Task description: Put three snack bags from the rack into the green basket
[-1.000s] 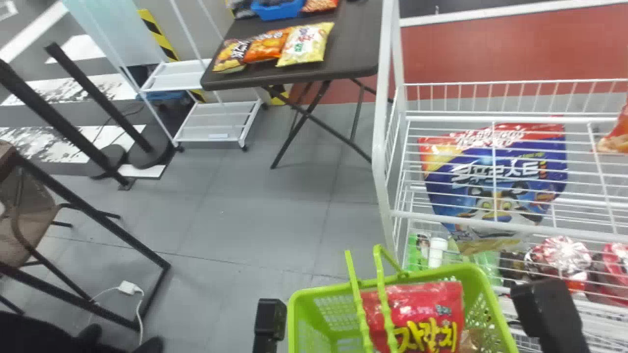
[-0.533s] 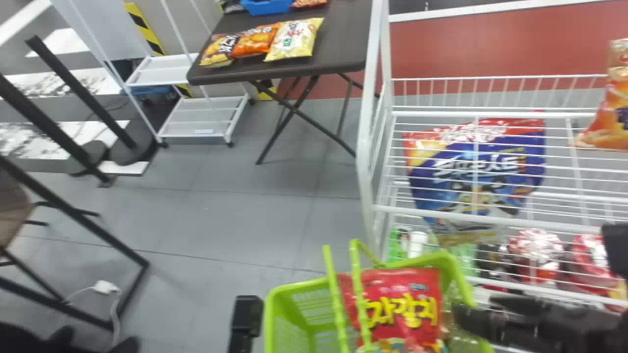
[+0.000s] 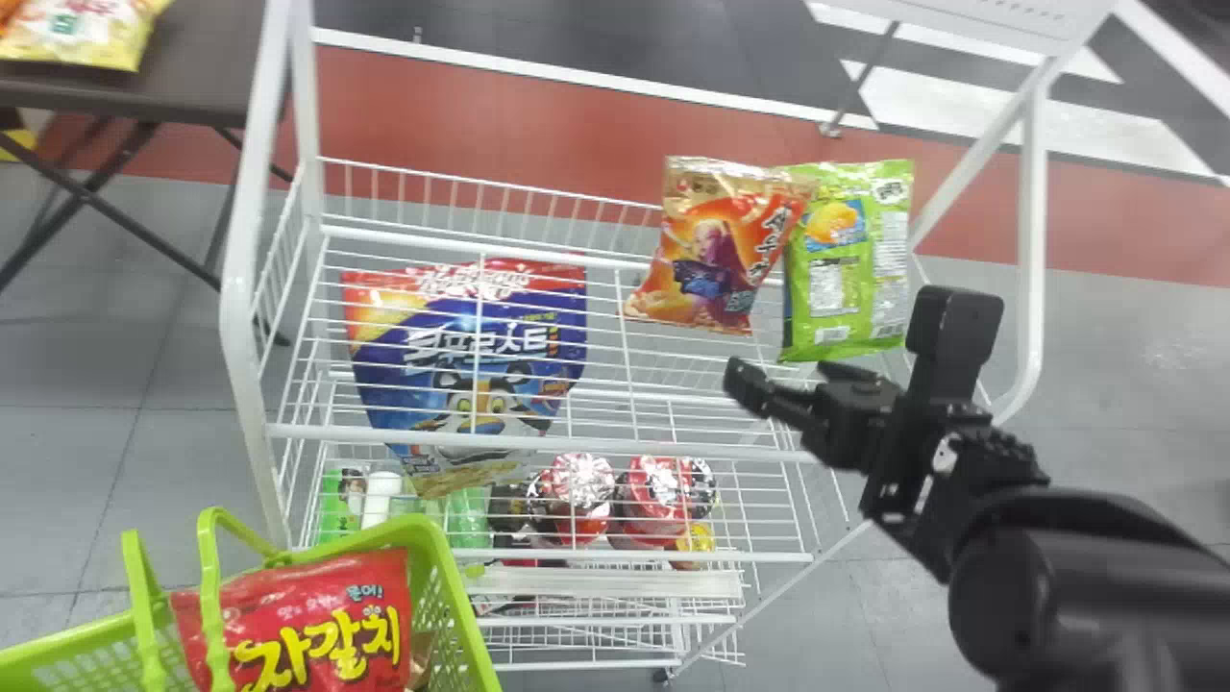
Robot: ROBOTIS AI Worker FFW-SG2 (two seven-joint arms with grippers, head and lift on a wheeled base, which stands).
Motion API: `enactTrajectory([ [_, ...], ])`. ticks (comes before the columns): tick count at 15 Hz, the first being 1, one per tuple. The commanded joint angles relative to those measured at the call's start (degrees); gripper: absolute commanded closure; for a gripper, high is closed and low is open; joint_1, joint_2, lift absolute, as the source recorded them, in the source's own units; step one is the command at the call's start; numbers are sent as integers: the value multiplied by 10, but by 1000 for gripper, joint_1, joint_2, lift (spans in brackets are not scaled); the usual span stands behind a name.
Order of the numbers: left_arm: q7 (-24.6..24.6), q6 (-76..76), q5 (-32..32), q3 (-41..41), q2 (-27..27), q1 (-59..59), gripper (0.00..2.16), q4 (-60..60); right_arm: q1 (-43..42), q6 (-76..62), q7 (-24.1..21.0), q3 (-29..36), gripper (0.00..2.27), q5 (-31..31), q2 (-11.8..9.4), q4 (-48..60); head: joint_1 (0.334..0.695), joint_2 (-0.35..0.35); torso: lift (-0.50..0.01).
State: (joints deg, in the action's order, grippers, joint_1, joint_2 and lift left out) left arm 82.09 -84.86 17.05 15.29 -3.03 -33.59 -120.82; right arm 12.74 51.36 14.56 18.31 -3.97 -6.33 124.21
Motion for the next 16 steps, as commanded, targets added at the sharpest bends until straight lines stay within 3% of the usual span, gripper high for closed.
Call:
enactTrajectory([
  [1, 1, 2, 0, 1, 0, -3, 2152, 2, -62, -39, 3, 15, 53, 66, -1, -76, 695, -350, 0],
  [7, 2, 9, 1, 3, 2, -6, 2148, 11, -196, -126, -1, -7, 76, 207, -3, -276, 695, -350, 0],
  [11, 2, 18, 1, 4, 3, -9, 2152, 17, -248, -127, -5, -27, 201, 259, -3, -370, 695, -350, 0],
  [12, 3, 18, 1, 4, 3, -9, 2148, 18, -258, -126, -3, -29, 404, 269, -4, -390, 695, -350, 0],
  [13, 3, 18, 1, 6, 3, -9, 2152, 18, -264, -118, 7, -28, 873, 272, -7, -397, 695, -350, 0],
  [14, 3, 18, 1, 6, 3, -9, 2152, 19, -261, -117, 3, -27, 1818, 266, -6, -395, 695, -350, 0],
  [15, 3, 18, 1, 6, 3, -10, 2152, 21, -254, -113, -8, -21, 2256, 265, -3, -390, 695, -350, 0],
  [16, 3, 18, 1, 6, 3, -9, 2148, 22, -246, -118, -9, -16, 2256, 259, -2, -376, 695, -350, 0],
])
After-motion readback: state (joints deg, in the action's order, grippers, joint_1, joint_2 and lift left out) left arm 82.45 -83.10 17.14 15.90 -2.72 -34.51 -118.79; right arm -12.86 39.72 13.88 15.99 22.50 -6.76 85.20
